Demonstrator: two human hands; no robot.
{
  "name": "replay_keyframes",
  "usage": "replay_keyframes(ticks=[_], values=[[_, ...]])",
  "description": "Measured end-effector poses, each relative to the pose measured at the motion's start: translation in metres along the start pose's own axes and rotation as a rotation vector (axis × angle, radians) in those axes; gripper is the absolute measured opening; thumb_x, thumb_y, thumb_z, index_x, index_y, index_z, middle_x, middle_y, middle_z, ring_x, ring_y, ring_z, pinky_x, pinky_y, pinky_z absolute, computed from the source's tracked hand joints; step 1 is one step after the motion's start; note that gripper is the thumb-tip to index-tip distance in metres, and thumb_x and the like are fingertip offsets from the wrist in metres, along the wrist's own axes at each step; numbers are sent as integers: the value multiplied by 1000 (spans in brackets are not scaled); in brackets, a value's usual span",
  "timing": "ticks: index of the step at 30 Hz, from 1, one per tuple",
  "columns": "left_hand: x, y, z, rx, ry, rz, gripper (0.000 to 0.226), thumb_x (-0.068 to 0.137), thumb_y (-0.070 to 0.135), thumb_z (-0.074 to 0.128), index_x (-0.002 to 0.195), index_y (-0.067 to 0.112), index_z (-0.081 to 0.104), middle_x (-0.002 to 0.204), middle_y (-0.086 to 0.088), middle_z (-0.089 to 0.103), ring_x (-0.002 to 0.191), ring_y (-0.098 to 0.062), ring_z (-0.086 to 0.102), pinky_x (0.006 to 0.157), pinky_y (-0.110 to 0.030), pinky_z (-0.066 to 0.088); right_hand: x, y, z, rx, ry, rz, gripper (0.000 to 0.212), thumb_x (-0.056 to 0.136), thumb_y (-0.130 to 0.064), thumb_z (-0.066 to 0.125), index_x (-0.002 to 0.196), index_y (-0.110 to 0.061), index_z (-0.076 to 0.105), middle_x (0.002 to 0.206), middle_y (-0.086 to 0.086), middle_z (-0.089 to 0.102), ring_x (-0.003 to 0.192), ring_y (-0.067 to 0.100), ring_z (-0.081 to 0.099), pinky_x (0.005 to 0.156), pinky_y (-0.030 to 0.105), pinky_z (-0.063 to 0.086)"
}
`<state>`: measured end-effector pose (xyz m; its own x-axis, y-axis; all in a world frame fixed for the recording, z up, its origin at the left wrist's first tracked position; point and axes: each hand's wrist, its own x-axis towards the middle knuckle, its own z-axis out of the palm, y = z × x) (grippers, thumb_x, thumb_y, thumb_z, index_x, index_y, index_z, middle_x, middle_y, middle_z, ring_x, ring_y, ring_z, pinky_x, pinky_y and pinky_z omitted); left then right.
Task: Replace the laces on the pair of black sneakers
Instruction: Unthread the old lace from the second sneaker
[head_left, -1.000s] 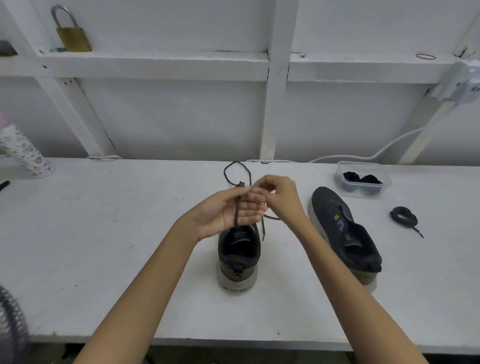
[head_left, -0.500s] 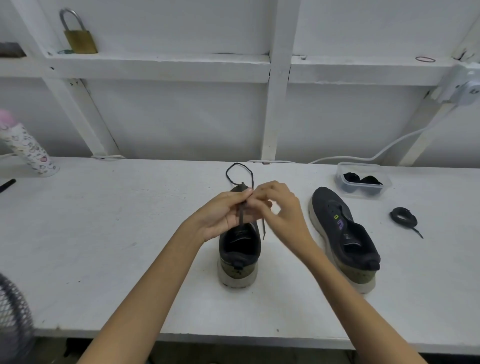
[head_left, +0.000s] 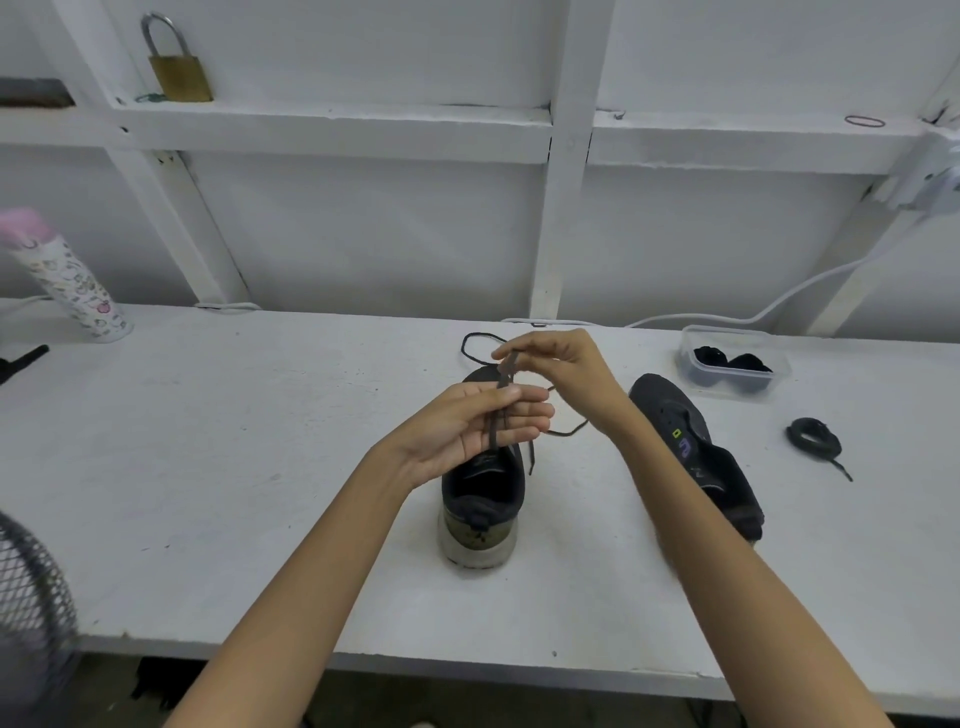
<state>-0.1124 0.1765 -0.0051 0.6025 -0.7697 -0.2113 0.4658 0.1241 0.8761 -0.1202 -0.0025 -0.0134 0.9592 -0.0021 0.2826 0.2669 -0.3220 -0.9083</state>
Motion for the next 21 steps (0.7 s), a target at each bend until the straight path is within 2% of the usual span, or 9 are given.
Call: replay_keyframes(ticks=[2, 3, 6, 8, 10, 15, 17, 18, 21], values=[[3, 3, 1, -11, -11, 13, 26, 102, 9, 43, 110, -1, 65, 97, -12, 73, 87, -18, 72, 76, -22, 57, -5, 6, 10, -36, 5, 45, 23, 90, 7, 57, 91, -6, 76, 79, -2, 74, 78, 5, 69, 77, 20, 53], [5, 4, 1, -21, -12, 24, 26, 102, 8, 42, 110, -2, 65, 97, -13, 73, 87, -17, 72, 76, -22, 57, -9, 10, 15, -73, 0, 81, 30, 89, 9, 56, 80, -13, 74, 71, -9, 71, 70, -2, 66, 71, 18, 51], [13, 12, -3, -50, 3, 84, 27, 101, 6, 41, 114, -3, 63, 101, -15, 73, 92, -18, 72, 80, -24, 57, -27, 24, 30, -211, -20, 128, 35, 87, -7, 53, 61, -29, 61, 55, -2, 64, 53, 6, 61, 61, 32, 50], [18, 17, -8, -55, 25, 127, 27, 102, 5, 40, 116, -4, 61, 104, -14, 73, 95, -19, 71, 84, -25, 57, -41, 24, 35, -296, -131, 109, 28, 94, -21, 55, 69, -27, 66, 57, -2, 62, 52, 12, 58, 63, 37, 51], [23, 20, -15, -19, 49, 153, 28, 102, 6, 38, 118, -4, 60, 106, -14, 72, 98, -21, 70, 87, -26, 56, -51, 18, 35, -316, -247, 107, 29, 99, -30, 53, 84, -11, 70, 56, -5, 58, 52, 8, 53, 61, 31, 47], [33, 12, -31, 88, 84, 158, 29, 103, 8, 39, 119, -3, 60, 110, -15, 71, 106, -24, 68, 91, -26, 55, -46, -17, 15, -275, -448, 81, 22, 98, -26, 57, 84, -13, 68, 56, -16, 53, 57, 4, 47, 59, 28, 40], [33, 8, -34, 114, 77, 135, 29, 102, 9, 40, 119, -3, 60, 105, -12, 72, 101, -21, 68, 86, -24, 55, -33, -27, 7, -271, -452, 65, 17, 100, -16, 56, 85, -18, 65, 60, -24, 55, 59, -1, 50, 60, 14, 36], [33, 7, -35, 122, 61, 121, 29, 102, 10, 40, 119, -4, 59, 102, -11, 72, 96, -18, 68, 82, -22, 55, -24, -31, 3, -270, -428, 54, 18, 100, -13, 54, 86, -20, 64, 61, -25, 55, 59, -2, 50, 61, 12, 36], [32, 4, -35, 74, -10, 89, 31, 99, 16, 44, 116, -4, 61, 105, -14, 71, 102, -23, 67, 89, -28, 55, 5, -31, -4, -363, -324, 12, 18, 97, -21, 52, 81, -24, 60, 65, -17, 55, 63, 1, 50, 65, 24, 41]])
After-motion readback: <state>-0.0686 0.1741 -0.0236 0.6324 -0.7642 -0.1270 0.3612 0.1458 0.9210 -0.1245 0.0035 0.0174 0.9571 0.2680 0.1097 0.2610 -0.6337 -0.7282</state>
